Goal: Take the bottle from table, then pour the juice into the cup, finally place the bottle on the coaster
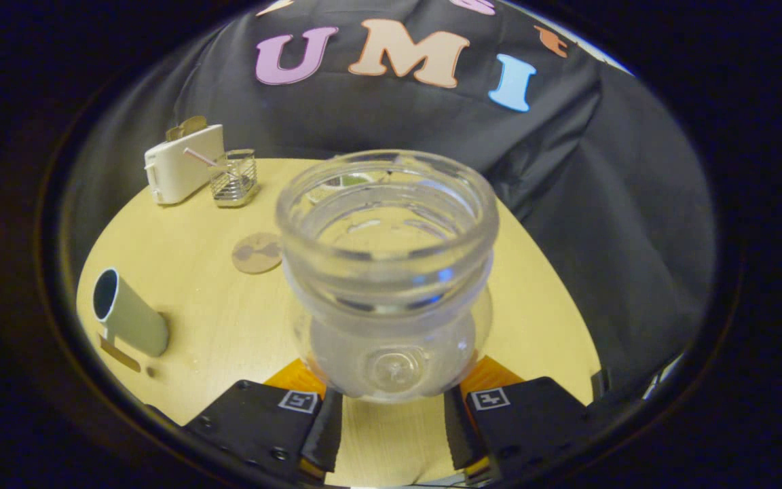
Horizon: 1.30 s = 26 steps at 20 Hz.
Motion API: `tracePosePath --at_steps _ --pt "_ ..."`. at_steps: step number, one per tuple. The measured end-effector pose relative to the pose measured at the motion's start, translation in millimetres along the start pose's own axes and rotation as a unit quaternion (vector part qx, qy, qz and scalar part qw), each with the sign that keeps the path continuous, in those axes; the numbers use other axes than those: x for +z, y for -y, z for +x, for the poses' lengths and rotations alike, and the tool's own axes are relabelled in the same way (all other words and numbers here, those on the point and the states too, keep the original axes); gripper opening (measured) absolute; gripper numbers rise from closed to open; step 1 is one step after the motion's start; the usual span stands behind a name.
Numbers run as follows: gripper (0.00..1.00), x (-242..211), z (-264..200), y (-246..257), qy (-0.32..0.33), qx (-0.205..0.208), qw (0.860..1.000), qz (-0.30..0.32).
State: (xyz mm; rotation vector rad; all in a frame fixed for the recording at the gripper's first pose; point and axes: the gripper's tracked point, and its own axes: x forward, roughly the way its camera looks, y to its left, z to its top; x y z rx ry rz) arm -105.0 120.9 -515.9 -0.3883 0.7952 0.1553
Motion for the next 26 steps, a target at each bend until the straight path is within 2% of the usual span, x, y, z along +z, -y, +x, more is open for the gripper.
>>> tracePosePath --at_steps 4,10,16,20,22,26 --pt "0.66 28.8 -12.1 -0.5 0.041 -0.056 0.995 -0.070" --pt "0.66 64.8 -30.8 -16.4 0.090 -0.112 0.972 -0.184" --pt "0.66 102.1 -52.2 -37.7 0.146 -0.180 0.931 -0.282" --pt "0.66 128.0 -69.7 -53.6 0.196 -0.234 0.882 -0.359" --pt "0.66 132.6 -74.4 -72.1 0.214 -0.228 0.869 -0.383" --pt "0.66 147.7 -88.4 -93.7 0.242 -0.250 0.836 -0.424"
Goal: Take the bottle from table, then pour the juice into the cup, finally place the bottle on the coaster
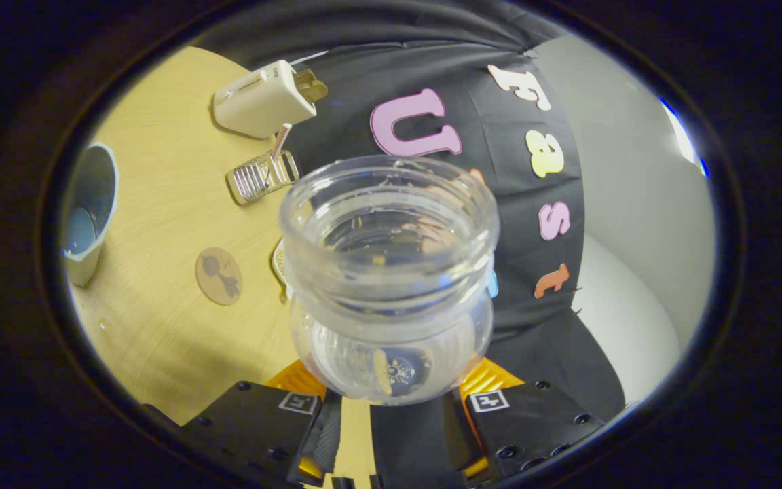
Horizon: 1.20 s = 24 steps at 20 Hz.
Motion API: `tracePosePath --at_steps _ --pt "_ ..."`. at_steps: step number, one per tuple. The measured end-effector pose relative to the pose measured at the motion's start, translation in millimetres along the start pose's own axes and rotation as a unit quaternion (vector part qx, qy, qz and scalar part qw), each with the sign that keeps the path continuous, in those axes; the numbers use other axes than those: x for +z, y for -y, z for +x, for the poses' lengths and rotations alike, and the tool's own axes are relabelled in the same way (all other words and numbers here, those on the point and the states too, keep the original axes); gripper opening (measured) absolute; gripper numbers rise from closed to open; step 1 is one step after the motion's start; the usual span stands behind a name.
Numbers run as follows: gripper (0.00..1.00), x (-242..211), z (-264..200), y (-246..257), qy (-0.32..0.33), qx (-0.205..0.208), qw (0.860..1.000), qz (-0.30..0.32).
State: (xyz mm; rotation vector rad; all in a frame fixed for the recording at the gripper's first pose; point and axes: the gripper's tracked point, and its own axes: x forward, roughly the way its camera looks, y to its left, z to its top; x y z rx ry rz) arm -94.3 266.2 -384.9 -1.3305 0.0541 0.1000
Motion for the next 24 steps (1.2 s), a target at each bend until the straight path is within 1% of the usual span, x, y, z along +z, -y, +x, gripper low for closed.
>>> tracePosePath --at_steps 2,7,13,17,20,24 --pt "0.66 13.6 -3.0 4.4 0.017 -0.019 0.999 -0.028" --pt "0.66 47.7 -4.6 6.4 0.063 -0.049 0.993 -0.085" --pt "0.66 73.3 -7.7 -3.4 0.118 -0.073 0.980 -0.146" --pt "0.65 85.8 -11.0 -8.8 0.143 -0.079 0.972 -0.167" --pt "0.65 89.9 -8.2 -8.2 0.150 -0.081 0.970 -0.171" --pt "0.65 96.1 -2.0 1.3 0.161 -0.097 0.965 -0.181"
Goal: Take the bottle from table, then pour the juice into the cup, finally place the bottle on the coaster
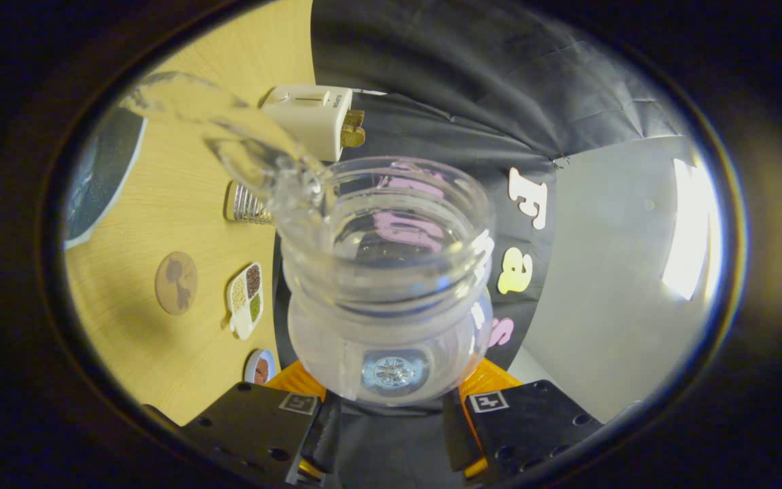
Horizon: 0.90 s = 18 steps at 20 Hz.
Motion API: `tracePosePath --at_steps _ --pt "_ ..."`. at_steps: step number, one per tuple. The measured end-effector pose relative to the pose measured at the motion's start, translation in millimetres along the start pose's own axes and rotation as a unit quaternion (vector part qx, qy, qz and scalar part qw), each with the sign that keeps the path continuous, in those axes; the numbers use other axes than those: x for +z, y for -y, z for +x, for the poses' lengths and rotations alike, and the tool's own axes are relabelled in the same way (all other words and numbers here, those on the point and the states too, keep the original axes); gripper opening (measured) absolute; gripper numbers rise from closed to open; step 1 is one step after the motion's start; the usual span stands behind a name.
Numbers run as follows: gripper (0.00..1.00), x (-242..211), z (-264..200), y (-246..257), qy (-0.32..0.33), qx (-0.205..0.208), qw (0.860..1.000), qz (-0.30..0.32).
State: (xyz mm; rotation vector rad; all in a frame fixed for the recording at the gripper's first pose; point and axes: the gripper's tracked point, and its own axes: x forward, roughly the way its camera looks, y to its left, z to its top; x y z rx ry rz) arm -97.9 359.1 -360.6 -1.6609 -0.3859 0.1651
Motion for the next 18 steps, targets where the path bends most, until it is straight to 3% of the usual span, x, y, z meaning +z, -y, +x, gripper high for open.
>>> tracePosePath --at_steps 18 --pt "0.65 11.9 9.7 20.0 0.054 -0.045 0.996 -0.050"
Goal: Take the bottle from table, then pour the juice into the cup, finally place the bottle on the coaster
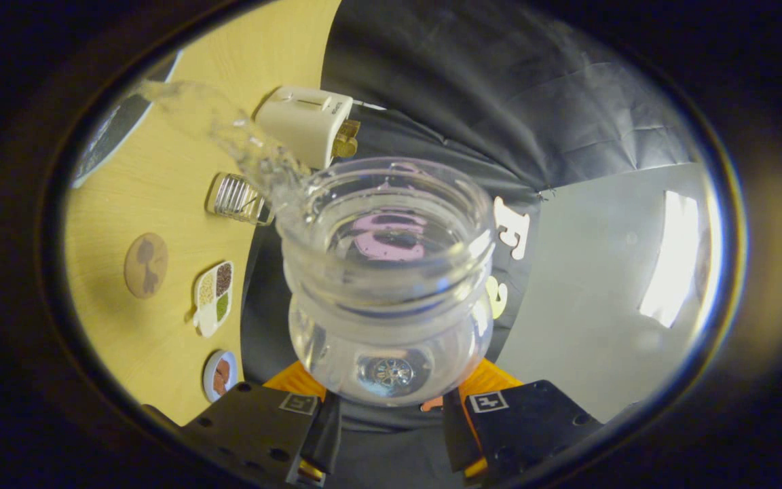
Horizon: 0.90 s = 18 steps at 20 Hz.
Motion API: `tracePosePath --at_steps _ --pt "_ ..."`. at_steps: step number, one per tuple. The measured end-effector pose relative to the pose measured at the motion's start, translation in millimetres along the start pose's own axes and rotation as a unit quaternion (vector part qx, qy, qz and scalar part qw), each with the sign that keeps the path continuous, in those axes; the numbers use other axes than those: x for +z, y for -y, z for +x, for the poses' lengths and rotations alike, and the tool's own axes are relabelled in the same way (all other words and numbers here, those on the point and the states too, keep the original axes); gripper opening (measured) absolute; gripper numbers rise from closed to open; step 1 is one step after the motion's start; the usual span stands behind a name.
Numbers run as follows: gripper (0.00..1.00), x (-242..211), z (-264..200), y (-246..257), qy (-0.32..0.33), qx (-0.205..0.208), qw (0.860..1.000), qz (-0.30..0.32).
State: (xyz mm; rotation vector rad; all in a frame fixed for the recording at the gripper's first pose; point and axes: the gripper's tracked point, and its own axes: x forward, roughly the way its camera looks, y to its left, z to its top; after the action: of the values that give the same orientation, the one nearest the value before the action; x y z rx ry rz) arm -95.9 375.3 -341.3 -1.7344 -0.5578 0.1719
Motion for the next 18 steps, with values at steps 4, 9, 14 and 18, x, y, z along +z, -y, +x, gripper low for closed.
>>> tracePosePath --at_steps 4,9,14,18 --pt "0.65 4.4 -0.8 2.7 0.012 -0.006 1.000 -0.008" --pt "0.65 10.5 -3.4 7.3 0.031 -0.017 0.999 -0.024" --pt "0.65 17.5 -4.2 15.3 0.050 -0.034 0.997 -0.041" --pt "0.65 21.8 -6.0 14.4 0.062 -0.039 0.996 -0.054"
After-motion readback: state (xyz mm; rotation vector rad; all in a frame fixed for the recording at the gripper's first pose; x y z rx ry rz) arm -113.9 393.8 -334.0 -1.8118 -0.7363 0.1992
